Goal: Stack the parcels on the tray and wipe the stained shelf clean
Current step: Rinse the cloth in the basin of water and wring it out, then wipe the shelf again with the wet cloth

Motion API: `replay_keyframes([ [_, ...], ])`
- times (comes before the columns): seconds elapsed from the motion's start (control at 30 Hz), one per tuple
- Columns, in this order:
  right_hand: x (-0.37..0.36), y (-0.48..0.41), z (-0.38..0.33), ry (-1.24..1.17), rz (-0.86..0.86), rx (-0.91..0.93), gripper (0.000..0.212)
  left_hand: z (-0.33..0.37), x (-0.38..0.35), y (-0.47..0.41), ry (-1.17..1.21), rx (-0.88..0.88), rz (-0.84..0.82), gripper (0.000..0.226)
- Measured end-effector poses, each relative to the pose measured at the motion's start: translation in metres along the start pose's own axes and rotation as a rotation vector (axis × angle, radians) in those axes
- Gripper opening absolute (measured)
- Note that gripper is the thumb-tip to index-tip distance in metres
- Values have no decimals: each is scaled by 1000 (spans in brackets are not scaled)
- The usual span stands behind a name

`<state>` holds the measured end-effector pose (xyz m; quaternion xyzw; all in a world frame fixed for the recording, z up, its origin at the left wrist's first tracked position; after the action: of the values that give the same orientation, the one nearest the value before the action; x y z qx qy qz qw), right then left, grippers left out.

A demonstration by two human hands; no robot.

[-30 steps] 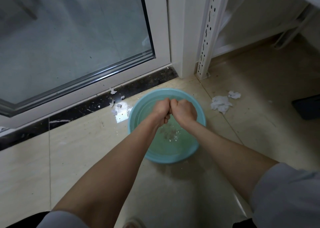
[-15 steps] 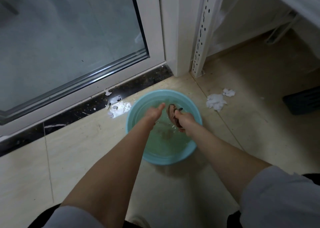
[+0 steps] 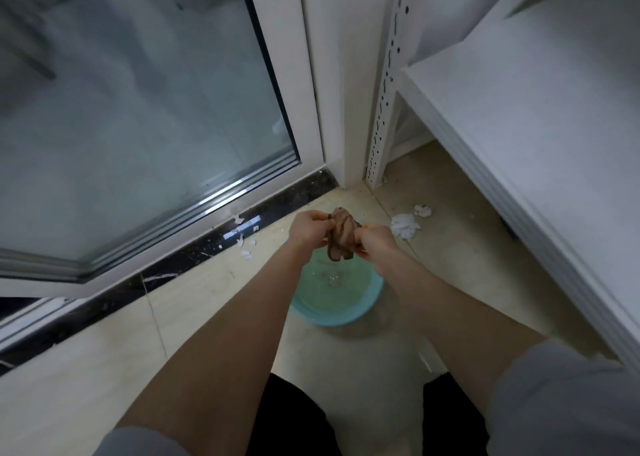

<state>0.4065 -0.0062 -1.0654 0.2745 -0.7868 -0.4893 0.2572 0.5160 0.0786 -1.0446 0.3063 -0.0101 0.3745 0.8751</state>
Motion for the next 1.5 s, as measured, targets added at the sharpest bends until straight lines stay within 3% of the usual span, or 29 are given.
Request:
replay_keyframes([
  [0.07,8,34,-15,-100,15,25,22,32,4,20,28,1,-2,6],
  [0.2,20,111,-46,-372,-44,50,26,102,10,64,91,11,-13,21],
  [0.3,29,172,-65,-536,-189,-48,20,158,7,104,146,59,-64,13],
  [0.43,48,253,-91,-659,-363,-22,20,227,6,160,292,119,-132,20],
  [0.57,72,325,-106,-638,-317,27,20,289,5,210,370,105,-201,31],
  [0.67,90,384,-117,-624,-282,103,18,338,8,248,323,17,-331,25],
  [0.93,158,517,-125,-564,84,289,18,427,0,342,-21,-188,-434,16],
  [1.1,201,594,-121,-470,275,370,15,477,-15,405,-29,-327,-525,20],
  [1.37,295,698,-69,-580,387,487,26,534,-60,505,-7,-573,-537,23],
  [1.47,336,729,-18,-713,366,452,13,546,-86,552,100,-574,-572,17],
  [1.5,337,735,-8,-736,287,445,5,547,-91,566,162,-526,-603,15],
])
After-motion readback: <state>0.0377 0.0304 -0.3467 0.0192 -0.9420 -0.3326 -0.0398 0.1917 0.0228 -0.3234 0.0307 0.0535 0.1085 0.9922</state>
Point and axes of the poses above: each hand's wrist, its own y-axis away from the middle knuckle, its own x-axis out of the back of the hand, z = x × y, the point moved 5 cm from there along -y, towards the middle knuckle, and after that the axes turned 13 degrees about -x, right-handed, at the moved point
